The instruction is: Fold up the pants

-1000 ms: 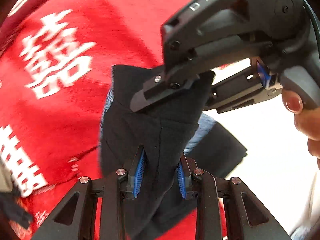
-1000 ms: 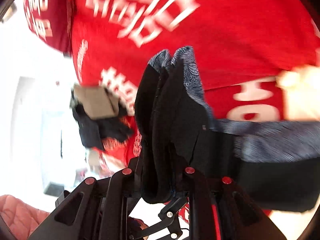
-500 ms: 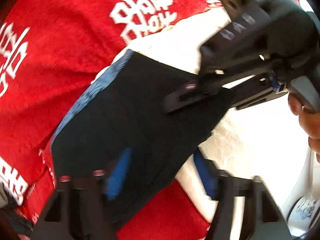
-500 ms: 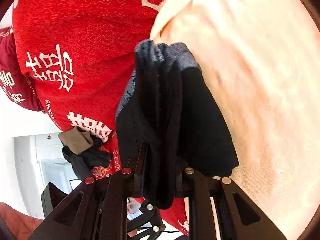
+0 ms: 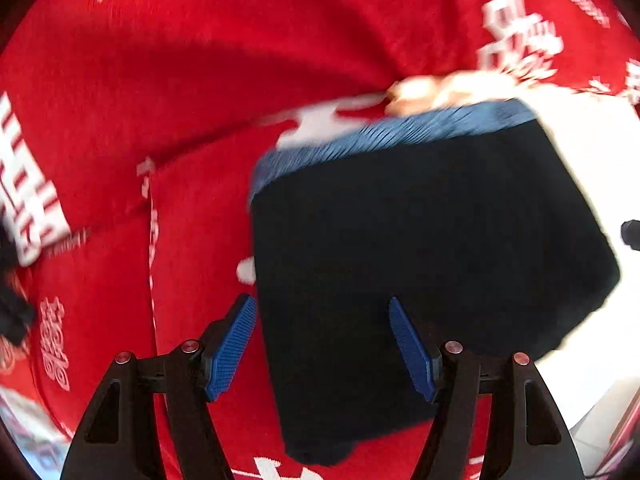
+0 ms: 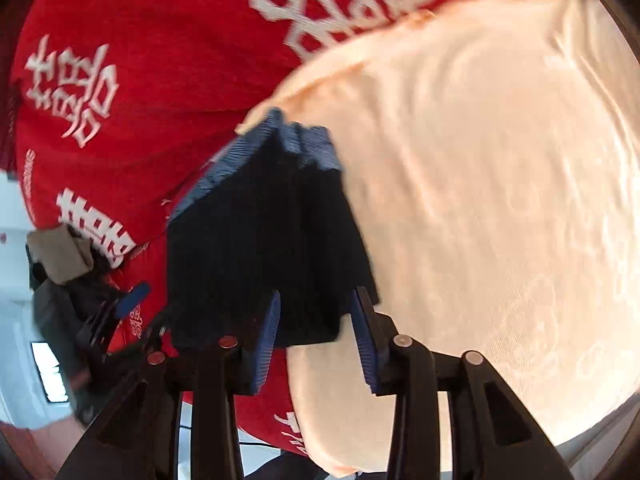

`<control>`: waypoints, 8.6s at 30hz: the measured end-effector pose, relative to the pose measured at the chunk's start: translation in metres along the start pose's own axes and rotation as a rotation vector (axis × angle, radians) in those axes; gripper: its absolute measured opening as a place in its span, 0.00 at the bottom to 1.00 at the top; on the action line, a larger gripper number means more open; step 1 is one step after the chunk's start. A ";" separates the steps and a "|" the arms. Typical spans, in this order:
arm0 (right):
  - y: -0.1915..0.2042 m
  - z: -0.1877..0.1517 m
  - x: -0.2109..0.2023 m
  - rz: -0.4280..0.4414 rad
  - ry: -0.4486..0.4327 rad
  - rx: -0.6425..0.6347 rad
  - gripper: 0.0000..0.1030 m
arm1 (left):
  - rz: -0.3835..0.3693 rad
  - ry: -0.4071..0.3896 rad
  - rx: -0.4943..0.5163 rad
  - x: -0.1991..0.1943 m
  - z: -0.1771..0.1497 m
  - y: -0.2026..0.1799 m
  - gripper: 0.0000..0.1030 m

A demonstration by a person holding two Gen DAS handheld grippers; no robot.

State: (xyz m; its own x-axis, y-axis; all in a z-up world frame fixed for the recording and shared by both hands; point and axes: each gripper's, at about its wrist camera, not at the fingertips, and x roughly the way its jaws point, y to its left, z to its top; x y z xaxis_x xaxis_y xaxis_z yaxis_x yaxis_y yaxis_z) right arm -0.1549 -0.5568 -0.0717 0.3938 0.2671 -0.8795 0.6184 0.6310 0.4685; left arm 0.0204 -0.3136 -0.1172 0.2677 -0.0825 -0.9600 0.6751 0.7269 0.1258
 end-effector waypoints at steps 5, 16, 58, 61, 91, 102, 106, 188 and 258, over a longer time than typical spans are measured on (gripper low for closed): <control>0.059 0.014 0.030 -0.046 0.037 -0.184 0.36 | -0.049 0.012 -0.095 0.016 -0.018 0.012 0.83; 0.054 0.000 0.068 -0.163 0.098 -0.266 0.36 | -0.097 -0.002 -0.303 0.043 0.064 0.070 0.83; 0.066 -0.043 0.044 -0.265 0.120 -0.258 0.79 | -0.058 0.173 -0.256 0.030 -0.032 0.043 0.97; 0.059 -0.043 0.043 -0.260 0.125 -0.230 0.79 | -0.053 0.174 -0.253 0.030 -0.031 0.042 0.97; 0.011 -0.009 0.029 -0.121 0.095 -0.098 0.79 | -0.345 0.185 -0.194 0.041 0.011 0.049 0.97; -0.025 0.033 0.058 0.046 0.157 -0.089 0.80 | -0.482 0.165 -0.219 0.072 0.021 0.049 0.97; -0.037 0.043 0.069 0.124 0.185 -0.104 0.80 | -0.536 0.151 -0.230 0.080 0.022 0.048 0.97; 0.150 -0.097 0.109 -0.248 0.196 -0.291 0.35 | -0.080 0.154 -0.180 -0.015 -0.113 0.147 0.88; 0.261 -0.120 0.019 -0.469 0.175 -0.307 1.00 | 0.000 0.133 -0.200 -0.142 -0.113 0.158 1.00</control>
State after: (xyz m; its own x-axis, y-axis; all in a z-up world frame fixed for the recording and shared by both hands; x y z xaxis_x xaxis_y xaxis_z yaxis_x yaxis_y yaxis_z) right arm -0.0677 -0.3002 0.0241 -0.0085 0.0087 -0.9999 0.4640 0.8858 0.0038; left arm 0.0114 -0.1100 0.0111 0.1663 -0.0016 -0.9861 0.5217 0.8487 0.0866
